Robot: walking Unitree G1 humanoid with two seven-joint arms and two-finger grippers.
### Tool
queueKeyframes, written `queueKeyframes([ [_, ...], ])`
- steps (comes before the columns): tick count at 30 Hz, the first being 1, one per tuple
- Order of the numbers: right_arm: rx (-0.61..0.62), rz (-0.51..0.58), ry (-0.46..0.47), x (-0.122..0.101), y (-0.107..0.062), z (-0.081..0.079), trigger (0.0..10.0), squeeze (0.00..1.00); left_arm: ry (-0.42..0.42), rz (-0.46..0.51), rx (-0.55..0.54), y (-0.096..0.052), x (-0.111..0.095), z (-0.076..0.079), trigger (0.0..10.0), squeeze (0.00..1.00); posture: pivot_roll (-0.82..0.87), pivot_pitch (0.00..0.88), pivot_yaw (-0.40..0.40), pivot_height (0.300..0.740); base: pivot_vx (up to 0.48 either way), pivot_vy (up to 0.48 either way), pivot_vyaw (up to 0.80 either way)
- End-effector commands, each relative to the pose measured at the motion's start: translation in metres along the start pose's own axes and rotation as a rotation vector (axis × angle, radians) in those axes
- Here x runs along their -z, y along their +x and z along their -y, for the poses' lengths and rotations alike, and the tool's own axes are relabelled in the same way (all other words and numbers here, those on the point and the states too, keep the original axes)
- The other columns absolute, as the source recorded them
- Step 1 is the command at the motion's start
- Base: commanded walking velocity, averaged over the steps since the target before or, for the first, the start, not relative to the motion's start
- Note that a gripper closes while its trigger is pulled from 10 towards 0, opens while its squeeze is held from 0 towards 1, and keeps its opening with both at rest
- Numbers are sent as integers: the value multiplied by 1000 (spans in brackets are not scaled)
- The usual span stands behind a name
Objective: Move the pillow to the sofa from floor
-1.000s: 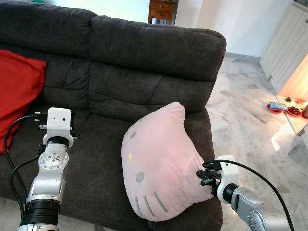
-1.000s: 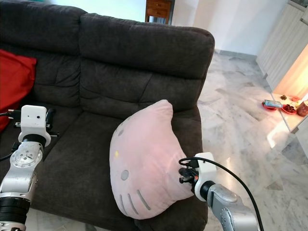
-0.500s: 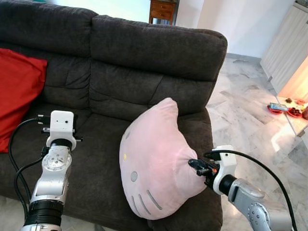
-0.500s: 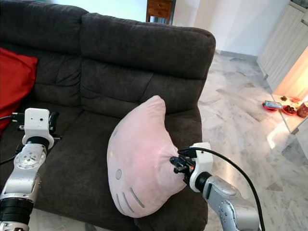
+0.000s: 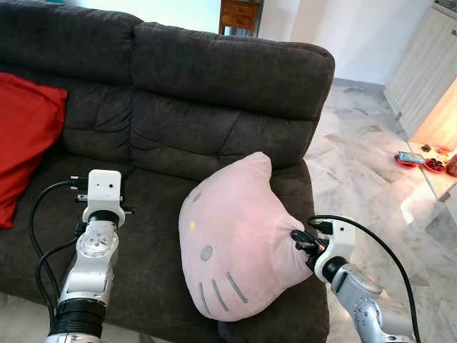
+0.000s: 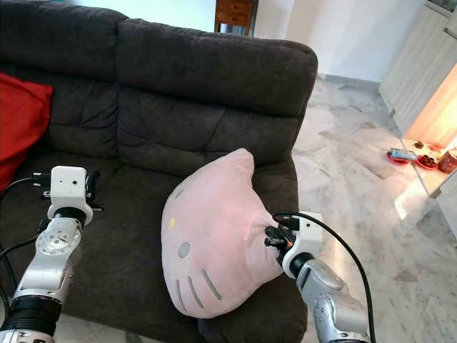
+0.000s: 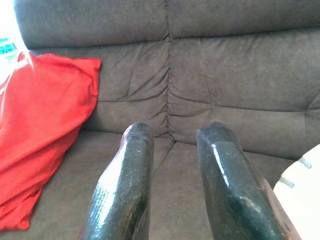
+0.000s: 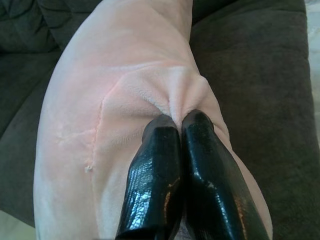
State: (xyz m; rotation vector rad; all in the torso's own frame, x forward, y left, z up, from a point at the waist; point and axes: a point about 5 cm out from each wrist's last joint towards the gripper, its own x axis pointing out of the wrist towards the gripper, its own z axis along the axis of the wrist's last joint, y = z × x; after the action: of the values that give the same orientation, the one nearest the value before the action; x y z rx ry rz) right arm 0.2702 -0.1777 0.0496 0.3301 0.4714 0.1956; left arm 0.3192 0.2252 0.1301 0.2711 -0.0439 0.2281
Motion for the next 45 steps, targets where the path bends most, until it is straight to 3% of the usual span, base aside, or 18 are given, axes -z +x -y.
queueKeyframes([
  [1,17,24,3,-4,0,3,10000,0,-3,5,-2,0,0,2,10000,0,88,0,-100,740,0,0,0],
  [12,18,40,-3,-1,2,3,10000,0,-10,-3,7,-2,5,9,10000,0,81,0,-95,740,0,0,0],
  [13,16,42,-3,-1,2,3,10000,612,-11,-3,9,-3,5,10,10000,0,81,0,-95,740,0,0,0],
  [14,15,43,-2,0,2,3,10000,612,-11,-3,9,-3,5,11,10000,0,82,0,-95,740,0,0,0],
  [15,18,45,-1,0,3,3,10000,1000,-12,-4,10,-3,5,11,10000,0,82,0,-95,740,0,0,0],
  [32,51,67,-12,0,5,6,10000,1000,-15,2,32,-6,6,20,10000,0,81,0,-95,740,0,0,0],
  [36,103,119,-27,-6,5,10,10000,984,-10,4,44,-7,7,21,10000,0,83,0,-95,740,0,0,0],
  [37,131,153,-31,-10,4,13,10000,0,-8,3,46,-7,8,21,10000,0,83,0,-94,740,0,0,0],
  [41,255,242,-5,-22,2,27,10000,0,1,0,50,-9,10,20,10000,0,86,0,-95,740,0,0,0],
  [45,301,278,11,-27,-1,34,10000,0,5,2,51,-9,10,20,10000,0,87,0,-95,740,0,0,0],
])
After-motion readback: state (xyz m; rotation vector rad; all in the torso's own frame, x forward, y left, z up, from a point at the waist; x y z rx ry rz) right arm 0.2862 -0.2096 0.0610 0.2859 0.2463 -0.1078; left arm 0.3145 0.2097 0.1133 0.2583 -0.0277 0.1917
